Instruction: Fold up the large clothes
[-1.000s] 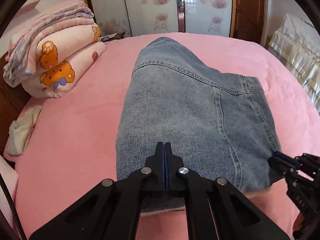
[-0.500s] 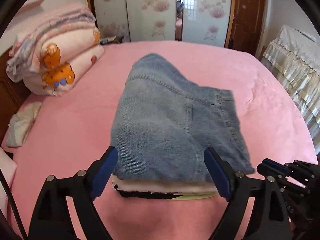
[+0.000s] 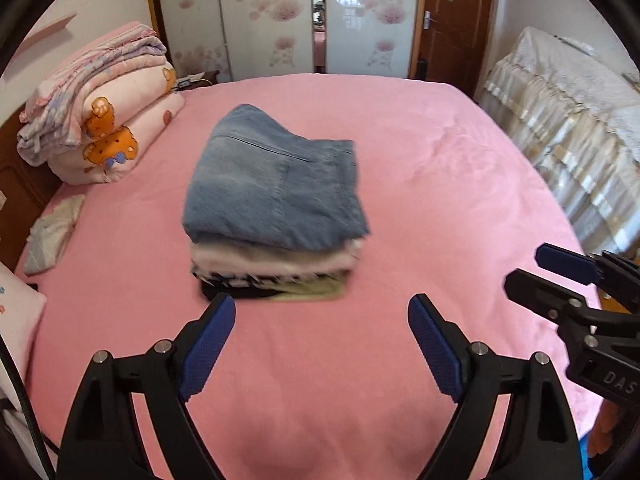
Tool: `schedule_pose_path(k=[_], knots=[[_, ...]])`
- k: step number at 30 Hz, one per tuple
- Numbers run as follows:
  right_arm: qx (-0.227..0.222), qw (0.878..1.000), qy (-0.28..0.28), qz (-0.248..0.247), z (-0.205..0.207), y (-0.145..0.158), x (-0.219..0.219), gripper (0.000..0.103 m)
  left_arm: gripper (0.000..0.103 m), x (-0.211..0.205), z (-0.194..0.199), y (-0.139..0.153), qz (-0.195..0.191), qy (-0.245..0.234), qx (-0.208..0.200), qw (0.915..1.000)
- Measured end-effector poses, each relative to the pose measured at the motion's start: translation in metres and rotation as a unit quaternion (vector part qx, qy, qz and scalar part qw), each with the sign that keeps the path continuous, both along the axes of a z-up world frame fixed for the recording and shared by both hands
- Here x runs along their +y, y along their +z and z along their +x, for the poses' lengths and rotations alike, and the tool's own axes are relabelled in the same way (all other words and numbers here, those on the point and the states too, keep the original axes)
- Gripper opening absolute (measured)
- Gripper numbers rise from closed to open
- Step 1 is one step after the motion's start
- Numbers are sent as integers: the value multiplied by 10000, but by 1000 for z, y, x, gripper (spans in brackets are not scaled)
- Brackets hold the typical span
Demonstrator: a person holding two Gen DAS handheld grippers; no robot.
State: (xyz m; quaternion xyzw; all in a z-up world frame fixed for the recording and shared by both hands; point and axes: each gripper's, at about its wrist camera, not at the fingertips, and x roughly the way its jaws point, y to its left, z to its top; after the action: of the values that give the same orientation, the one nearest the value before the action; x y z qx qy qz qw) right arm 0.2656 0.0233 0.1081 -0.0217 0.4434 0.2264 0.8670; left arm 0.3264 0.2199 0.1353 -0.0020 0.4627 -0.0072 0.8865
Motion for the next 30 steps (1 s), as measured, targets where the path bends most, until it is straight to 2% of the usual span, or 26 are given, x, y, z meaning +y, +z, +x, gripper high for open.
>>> schedule_pose_path(k=[2, 5, 10, 12, 18, 22, 25, 27, 30], knots=[[-2, 9999, -110, -35, -20, 4, -16, 57, 88, -14, -30, 4, -88, 37, -26, 10000], [66, 9995, -304, -91, -54, 2, -41, 63, 95, -31, -67, 0, -254, 112, 93, 9996], [96, 9984, -452, -337, -107, -14, -78, 63, 95, -53, -121, -19, -799, 72, 228, 9965], [95, 9980, -508, -354, -123, -21, -88, 63, 95, -60, -137, -30, -883, 63, 342, 9955], [55, 9975, -597, -383, -170, -44, -107, 63, 95, -82, -182, -53, -502, 182, 295, 9981], [-2, 9959, -824, -381, -199, -60, -119, 64, 95, -90, -207, -61, -678, 196, 339, 9969], [141, 9953, -950, -130, -217, -74, -128, 66, 96, -93, -219, -65, -770, 226, 241, 9965], [224, 9937, -1100, 55, -227, -84, -136, 69, 96, -98, -230, -71, -762, 301, 191, 9965], [268, 9909, -1317, 15, -240, -97, -145, 69, 96, -106, -243, -80, -674, 444, 200, 9965]])
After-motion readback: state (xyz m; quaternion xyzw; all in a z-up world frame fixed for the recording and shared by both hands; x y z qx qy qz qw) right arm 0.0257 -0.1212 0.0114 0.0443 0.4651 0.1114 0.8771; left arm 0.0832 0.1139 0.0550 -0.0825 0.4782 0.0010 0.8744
